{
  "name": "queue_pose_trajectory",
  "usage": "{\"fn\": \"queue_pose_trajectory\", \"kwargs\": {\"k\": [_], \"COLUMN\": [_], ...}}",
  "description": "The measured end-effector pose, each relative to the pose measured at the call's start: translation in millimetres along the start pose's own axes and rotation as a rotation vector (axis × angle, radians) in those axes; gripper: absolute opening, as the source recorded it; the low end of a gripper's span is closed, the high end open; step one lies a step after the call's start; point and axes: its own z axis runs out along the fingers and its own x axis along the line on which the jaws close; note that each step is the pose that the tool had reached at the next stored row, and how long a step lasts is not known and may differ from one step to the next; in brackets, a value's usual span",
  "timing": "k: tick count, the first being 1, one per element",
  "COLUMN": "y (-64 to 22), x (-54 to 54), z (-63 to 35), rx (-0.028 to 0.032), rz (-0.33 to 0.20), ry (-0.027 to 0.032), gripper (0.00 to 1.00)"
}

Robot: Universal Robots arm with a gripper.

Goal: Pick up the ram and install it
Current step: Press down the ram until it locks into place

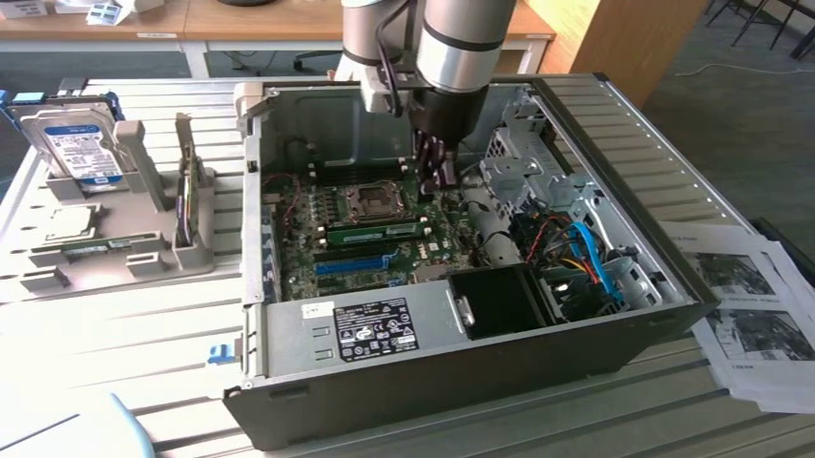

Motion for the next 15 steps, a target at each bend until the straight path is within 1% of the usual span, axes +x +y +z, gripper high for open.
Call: {"fn": "queue_pose_trajectory", "kwargs": {"k": [15], "y": [-0.3], "x": [0.4], "z": [16.6], "rx": [0.0001], "rz": [0.0], "ry": [0.0001], "gripper": [0.09]}}
